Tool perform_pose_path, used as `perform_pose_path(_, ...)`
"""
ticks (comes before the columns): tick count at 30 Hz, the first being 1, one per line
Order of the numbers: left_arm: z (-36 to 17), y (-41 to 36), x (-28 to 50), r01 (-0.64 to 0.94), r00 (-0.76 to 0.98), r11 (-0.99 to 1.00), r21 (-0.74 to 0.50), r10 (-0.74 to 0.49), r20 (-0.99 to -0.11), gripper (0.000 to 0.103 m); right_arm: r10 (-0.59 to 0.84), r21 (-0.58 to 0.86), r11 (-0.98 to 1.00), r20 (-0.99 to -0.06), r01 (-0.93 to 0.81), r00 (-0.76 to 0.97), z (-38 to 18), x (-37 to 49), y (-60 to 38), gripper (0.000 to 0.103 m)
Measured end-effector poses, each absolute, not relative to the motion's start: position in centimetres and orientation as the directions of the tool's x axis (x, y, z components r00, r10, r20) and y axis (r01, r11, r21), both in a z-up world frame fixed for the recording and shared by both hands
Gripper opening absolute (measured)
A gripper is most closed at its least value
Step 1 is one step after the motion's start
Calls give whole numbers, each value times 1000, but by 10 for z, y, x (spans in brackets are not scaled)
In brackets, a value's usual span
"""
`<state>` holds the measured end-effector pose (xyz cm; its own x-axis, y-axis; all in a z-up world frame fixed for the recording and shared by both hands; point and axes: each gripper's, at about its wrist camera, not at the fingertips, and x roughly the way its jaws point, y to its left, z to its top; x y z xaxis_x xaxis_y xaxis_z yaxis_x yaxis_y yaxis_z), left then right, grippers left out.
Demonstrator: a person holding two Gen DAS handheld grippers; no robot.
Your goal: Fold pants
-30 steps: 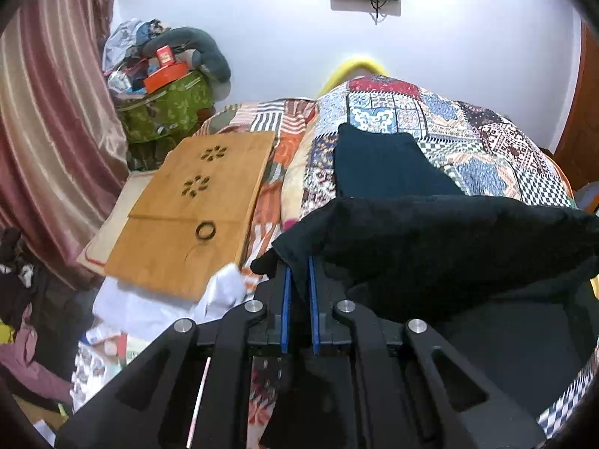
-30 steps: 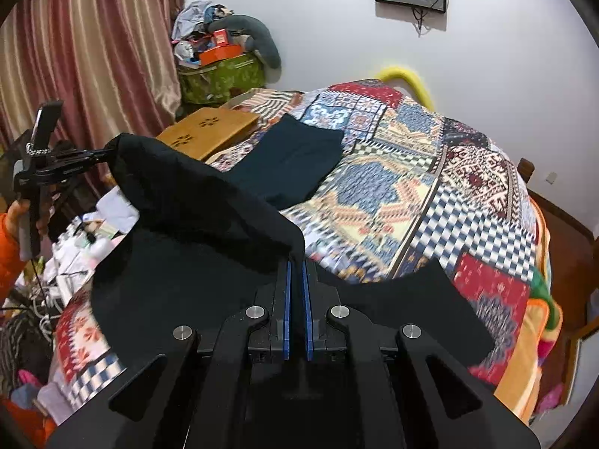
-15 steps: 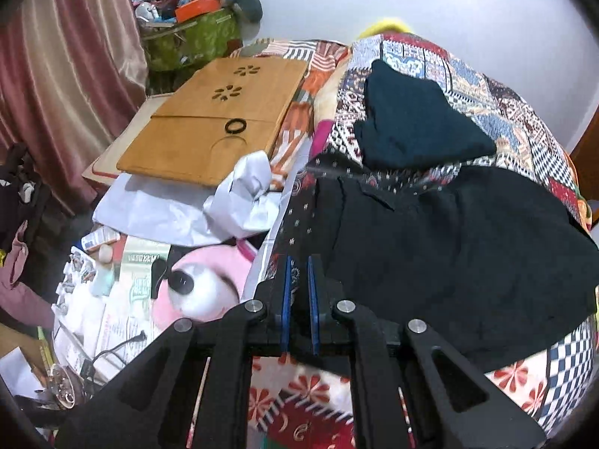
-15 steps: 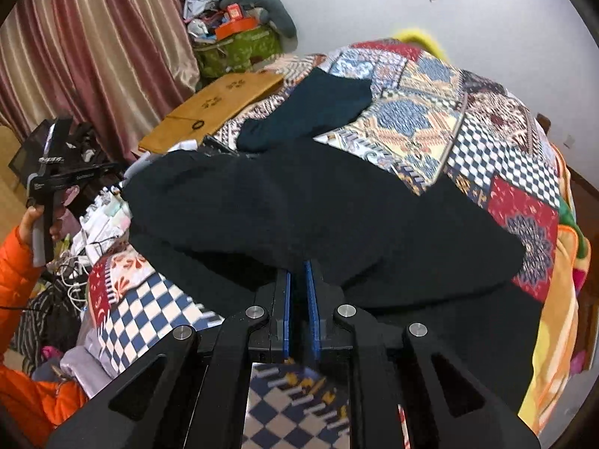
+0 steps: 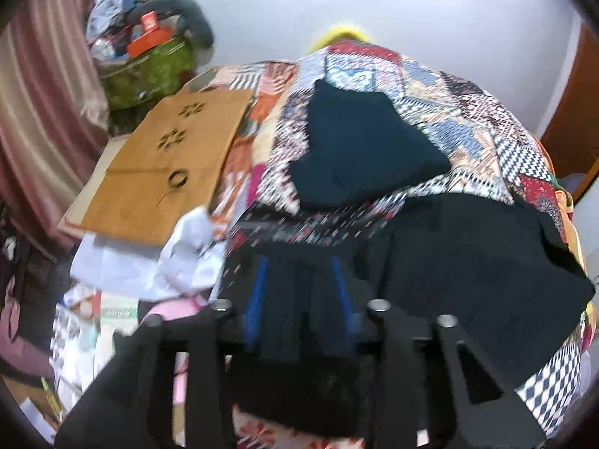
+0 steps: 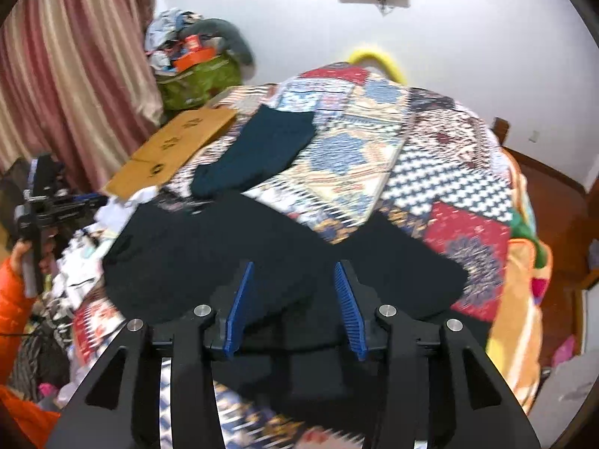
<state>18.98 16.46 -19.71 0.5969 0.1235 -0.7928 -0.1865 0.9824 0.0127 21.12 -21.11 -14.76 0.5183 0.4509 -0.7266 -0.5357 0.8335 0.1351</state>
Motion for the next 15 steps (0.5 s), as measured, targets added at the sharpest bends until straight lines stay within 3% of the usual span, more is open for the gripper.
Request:
perform_pose_path(4,-194,146,221,-145,613,989,20,106,-783,70,403,155,873,-763,-462,505,-165,257,-223,41)
perform_pose_path(7,-199,135,244,-117,608,993,8,78,-790,77,381,186,895,-791,-406,479,-186,292,-229,41)
perform_pose_path(15,-242,112,295,-50,536,999,9,34,-843,81,365,236,911,-844,-340,393,-241,363,-223,41)
